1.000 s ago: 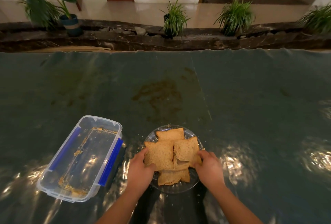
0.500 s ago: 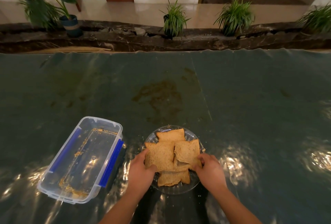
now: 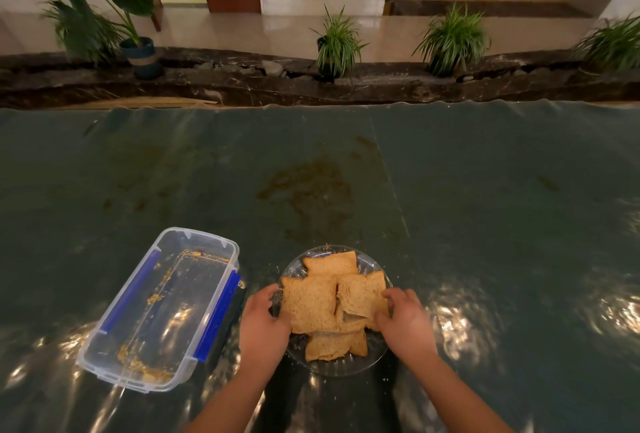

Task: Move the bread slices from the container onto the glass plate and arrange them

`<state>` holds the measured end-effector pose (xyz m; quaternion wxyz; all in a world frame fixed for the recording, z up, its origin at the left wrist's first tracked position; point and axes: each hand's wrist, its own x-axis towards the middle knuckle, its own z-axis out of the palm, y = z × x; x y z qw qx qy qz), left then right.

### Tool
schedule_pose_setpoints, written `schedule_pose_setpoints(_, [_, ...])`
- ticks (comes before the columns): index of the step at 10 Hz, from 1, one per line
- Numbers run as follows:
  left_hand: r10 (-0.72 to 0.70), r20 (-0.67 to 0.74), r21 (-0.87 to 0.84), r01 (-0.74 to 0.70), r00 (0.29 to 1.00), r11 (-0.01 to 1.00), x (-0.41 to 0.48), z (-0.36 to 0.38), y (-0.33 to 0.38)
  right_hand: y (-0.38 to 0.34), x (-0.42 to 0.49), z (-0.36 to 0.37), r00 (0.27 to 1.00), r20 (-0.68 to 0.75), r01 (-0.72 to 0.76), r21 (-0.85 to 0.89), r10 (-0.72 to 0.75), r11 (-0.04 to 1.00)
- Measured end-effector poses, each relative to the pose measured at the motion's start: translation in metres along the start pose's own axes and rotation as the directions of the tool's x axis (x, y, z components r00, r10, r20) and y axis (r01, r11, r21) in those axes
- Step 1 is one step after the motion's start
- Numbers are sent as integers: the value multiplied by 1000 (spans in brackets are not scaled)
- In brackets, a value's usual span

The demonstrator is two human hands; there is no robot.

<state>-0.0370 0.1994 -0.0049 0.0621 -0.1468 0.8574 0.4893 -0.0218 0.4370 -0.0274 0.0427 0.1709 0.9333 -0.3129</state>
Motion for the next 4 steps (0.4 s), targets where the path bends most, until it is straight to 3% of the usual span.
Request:
schedule_pose_setpoints(2, [32, -13, -7, -32, 999, 999, 2, -10, 8, -4, 0, -8, 999, 10, 49, 55, -49, 997])
schedule_pose_setpoints(4, [107, 44, 50, -109, 993, 993, 10, -18, 26, -32, 8, -29, 981, 2, 192, 61, -193, 979])
